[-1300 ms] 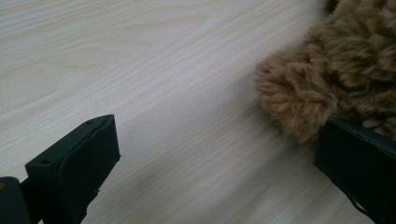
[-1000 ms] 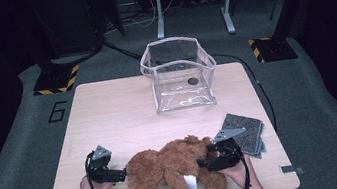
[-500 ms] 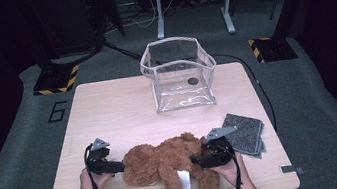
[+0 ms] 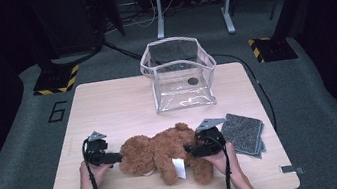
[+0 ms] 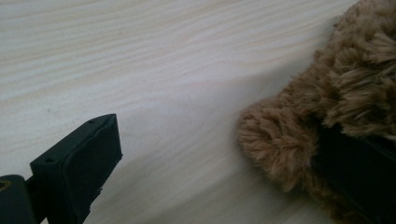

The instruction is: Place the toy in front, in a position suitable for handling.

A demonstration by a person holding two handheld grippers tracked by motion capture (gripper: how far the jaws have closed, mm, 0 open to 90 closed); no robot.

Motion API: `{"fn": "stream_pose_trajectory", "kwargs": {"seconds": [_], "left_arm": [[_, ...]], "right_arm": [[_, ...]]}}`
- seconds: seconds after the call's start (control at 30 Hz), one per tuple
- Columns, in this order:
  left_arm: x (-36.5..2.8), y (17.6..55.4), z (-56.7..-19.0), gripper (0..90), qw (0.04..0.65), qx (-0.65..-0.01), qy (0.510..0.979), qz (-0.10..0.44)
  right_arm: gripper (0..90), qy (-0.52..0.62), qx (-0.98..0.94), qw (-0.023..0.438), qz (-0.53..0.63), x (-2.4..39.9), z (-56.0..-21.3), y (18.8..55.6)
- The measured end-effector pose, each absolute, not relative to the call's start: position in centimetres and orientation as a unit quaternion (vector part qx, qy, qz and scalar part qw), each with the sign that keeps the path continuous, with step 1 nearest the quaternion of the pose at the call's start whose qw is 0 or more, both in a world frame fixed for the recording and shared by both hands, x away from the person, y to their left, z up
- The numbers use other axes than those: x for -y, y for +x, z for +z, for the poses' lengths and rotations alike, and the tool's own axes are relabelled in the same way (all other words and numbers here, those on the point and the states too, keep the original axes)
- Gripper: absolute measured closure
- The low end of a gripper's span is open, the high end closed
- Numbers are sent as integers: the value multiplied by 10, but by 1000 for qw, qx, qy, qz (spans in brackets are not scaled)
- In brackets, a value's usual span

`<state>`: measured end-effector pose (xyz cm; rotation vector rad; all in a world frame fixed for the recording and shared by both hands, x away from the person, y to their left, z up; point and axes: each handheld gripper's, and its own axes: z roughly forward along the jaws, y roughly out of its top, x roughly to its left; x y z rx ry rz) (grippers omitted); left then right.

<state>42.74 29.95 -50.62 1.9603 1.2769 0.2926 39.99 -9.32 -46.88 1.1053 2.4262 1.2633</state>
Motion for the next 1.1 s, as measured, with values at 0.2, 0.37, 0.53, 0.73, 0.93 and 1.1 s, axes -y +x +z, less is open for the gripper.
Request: {"fn": "stream_pose_trajectory", "kwargs": {"seconds": [0.2, 0.37, 0.53, 0.73, 0.93, 1.1], "left_arm": [[-297, 438, -505, 15, 382, -504, 766, 118], [-298, 446, -506, 12, 382, -508, 764, 110], [-296, 452, -504, 15, 381, -509, 764, 113], [-301, 452, -507, 9, 385, -511, 761, 106], [-309, 442, -505, 0, 395, -520, 748, 119], [-313, 425, -508, 0, 362, -510, 764, 160]], "right_arm": [[380, 378, -820, 102, 418, 93, -467, 409], [378, 378, -820, 107, 415, 92, -467, 415], [375, 383, -820, 110, 411, 91, -466, 419], [341, 384, -822, 106, 407, 93, -464, 420], [219, 395, -814, 119, 409, 102, -457, 415], [177, 399, -814, 126, 402, 112, -452, 408]]}}
